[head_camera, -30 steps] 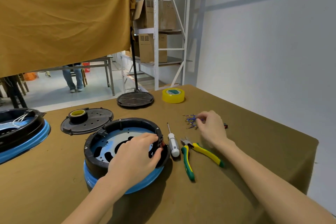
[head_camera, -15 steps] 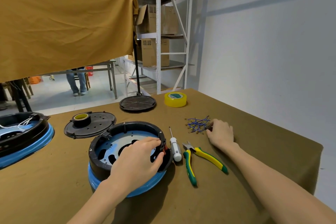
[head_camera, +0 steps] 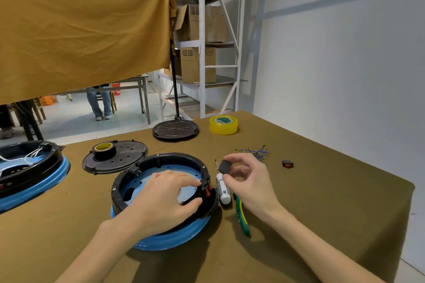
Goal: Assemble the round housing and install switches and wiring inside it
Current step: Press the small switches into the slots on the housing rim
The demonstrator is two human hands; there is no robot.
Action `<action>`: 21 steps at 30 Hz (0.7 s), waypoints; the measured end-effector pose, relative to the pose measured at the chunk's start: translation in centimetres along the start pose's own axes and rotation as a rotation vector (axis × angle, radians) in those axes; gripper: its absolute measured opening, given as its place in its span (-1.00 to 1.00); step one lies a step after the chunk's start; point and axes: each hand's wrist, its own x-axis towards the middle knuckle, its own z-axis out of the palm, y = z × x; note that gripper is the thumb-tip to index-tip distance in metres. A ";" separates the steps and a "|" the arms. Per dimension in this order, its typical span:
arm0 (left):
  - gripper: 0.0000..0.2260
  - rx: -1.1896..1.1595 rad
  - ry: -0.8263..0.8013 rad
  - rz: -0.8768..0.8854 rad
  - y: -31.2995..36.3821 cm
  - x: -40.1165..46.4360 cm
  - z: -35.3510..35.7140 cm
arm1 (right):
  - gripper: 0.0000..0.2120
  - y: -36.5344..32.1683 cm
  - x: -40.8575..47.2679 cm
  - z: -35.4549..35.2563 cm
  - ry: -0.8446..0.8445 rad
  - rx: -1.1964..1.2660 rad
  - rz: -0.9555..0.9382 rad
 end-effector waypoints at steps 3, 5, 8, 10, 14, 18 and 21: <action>-0.62 -0.158 -0.025 -0.036 -0.3 -0.4 -0.8 | -0.64 -0.8 -1.6 1.5 -0.068 -0.008 -0.061; -0.61 -0.260 -0.007 -0.060 -0.1 -0.4 -0.9 | -0.63 -1.0 -2.2 2.3 -0.102 0.001 -0.071; -0.69 -0.372 0.002 -0.042 0.2 -0.3 -1.0 | -0.64 -1.5 -2.7 3.0 -0.119 0.027 -0.106; -0.71 -0.389 -0.031 -0.012 0.2 -0.4 -1.0 | -0.66 -1.7 -2.8 3.1 -0.112 0.059 -0.105; -0.65 -0.377 -0.034 0.024 0.0 -0.6 -0.6 | -0.73 -1.8 -2.7 2.9 -0.145 0.263 0.052; -0.71 -0.394 0.074 0.034 -0.2 -0.6 0.0 | -0.74 -2.0 -2.5 2.2 -0.230 0.447 0.141; -0.78 -0.436 0.045 0.049 -0.2 -0.5 -0.1 | -0.84 -2.0 -2.8 1.9 -0.238 0.353 0.090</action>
